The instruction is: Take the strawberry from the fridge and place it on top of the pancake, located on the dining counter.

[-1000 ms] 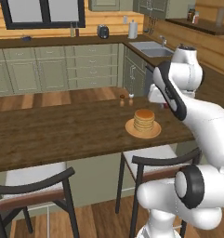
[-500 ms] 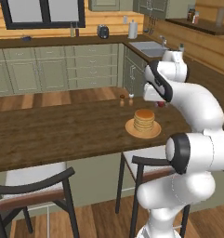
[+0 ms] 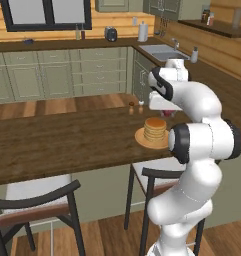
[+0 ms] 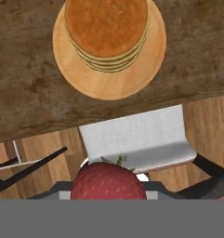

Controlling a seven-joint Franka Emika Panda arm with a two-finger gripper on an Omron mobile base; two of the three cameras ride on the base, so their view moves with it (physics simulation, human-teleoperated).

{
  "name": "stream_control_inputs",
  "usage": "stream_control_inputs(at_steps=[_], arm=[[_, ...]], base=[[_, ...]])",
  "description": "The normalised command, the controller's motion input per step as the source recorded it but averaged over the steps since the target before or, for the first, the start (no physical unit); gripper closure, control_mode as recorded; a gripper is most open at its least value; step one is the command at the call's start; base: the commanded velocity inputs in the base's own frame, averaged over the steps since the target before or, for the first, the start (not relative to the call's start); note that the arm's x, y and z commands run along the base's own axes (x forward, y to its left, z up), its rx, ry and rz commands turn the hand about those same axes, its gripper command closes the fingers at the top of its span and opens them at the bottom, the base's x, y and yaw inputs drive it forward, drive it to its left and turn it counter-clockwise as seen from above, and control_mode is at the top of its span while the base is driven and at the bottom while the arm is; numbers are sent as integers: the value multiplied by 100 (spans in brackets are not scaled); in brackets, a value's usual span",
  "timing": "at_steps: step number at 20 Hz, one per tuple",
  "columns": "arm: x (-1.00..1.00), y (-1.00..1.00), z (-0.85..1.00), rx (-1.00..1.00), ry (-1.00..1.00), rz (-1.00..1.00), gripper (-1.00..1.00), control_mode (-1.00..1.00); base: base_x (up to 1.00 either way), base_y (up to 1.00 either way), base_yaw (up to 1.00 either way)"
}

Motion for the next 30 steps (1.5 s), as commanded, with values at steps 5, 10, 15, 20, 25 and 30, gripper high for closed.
stream_control_inputs(at_steps=[5, 10, 15, 20, 25, 30], arm=[[50, 0, -40, 0, 4, 0, 100, -100], [51, -1, -30, 0, 0, 0, 100, -100], [50, -9, -34, 0, 0, 0, 100, -100], [31, -19, -24, 0, 0, 0, 100, -100], [26, -13, -21, 0, 0, 0, 100, -100], [26, -2, -22, 0, 0, 0, 100, -100]], base=[[0, 0, 0], [0, 0, 0], [0, 0, 0], [0, 0, 0], [0, 0, 0], [0, 0, 0]])
